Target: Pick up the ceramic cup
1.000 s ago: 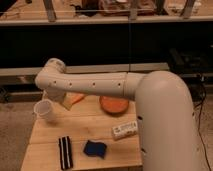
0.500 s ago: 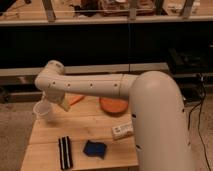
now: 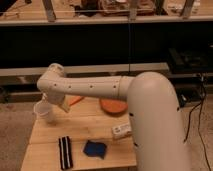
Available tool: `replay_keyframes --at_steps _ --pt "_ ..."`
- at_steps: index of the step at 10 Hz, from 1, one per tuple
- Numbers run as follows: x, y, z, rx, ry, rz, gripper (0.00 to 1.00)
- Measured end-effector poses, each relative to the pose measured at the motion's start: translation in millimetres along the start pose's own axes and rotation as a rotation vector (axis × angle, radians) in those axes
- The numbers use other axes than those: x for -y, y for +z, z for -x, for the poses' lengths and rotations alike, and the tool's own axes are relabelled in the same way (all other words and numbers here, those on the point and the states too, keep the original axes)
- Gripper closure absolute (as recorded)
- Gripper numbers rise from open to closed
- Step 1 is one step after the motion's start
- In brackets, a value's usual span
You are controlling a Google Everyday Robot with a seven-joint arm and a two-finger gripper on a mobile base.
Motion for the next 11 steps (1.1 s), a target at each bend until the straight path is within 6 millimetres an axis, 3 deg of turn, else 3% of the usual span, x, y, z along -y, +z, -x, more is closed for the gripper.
replay_keyframes --at_steps 11 --pt "-2 39 -2 0.022 -0.023 -0.009 0.20"
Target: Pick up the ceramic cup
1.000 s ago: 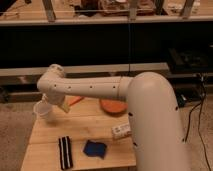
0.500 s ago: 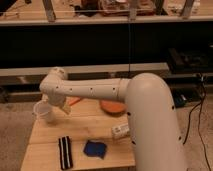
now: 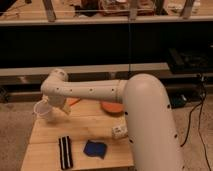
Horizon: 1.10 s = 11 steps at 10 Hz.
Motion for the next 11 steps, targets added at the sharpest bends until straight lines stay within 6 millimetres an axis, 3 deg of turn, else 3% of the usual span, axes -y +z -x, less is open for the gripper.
replay_keyframes --at_steps 9,11 --pt "-1 17 -6 0.007 -0.013 -0.004 0.20" --pt "-1 21 -7 0.009 -0.018 -0.005 0.27"
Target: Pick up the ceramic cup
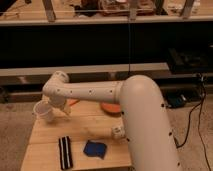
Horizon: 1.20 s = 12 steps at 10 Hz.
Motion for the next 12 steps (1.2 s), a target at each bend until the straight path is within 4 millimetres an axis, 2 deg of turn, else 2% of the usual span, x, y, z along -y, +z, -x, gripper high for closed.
replay_keyframes --at_steps 2,5,10,12 --pt "1 2 -1 0.002 -0.005 -0.002 0.43" --pt "0 5 -3 0.004 -0.010 -0.002 0.45" --pt "-2 -10 -7 0.009 -0.028 0.000 0.91" --pt "-3 -17 -8 0.007 -0.042 0.002 0.99"
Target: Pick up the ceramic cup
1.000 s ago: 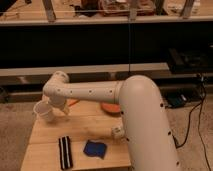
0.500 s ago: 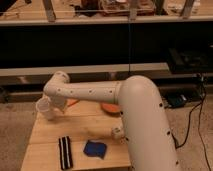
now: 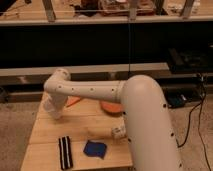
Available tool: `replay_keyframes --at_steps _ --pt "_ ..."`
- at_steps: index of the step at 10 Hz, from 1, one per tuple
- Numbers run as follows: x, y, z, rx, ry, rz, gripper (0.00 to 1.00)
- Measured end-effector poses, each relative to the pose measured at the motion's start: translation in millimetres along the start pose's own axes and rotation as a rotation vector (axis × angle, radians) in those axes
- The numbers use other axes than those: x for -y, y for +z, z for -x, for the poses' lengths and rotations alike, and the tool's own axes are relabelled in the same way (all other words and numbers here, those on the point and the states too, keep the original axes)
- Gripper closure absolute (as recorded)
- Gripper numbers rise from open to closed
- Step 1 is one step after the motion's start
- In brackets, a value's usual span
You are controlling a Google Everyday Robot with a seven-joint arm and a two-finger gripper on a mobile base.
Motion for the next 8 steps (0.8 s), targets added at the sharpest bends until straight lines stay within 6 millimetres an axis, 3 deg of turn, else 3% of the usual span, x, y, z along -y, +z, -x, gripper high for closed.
replay_keyframes --at_steps 4,8 --pt "3 -53 -1 -0.008 -0.013 -0.004 0.99" --pt "1 -71 -3 -0.007 -0.025 -0.006 0.99"
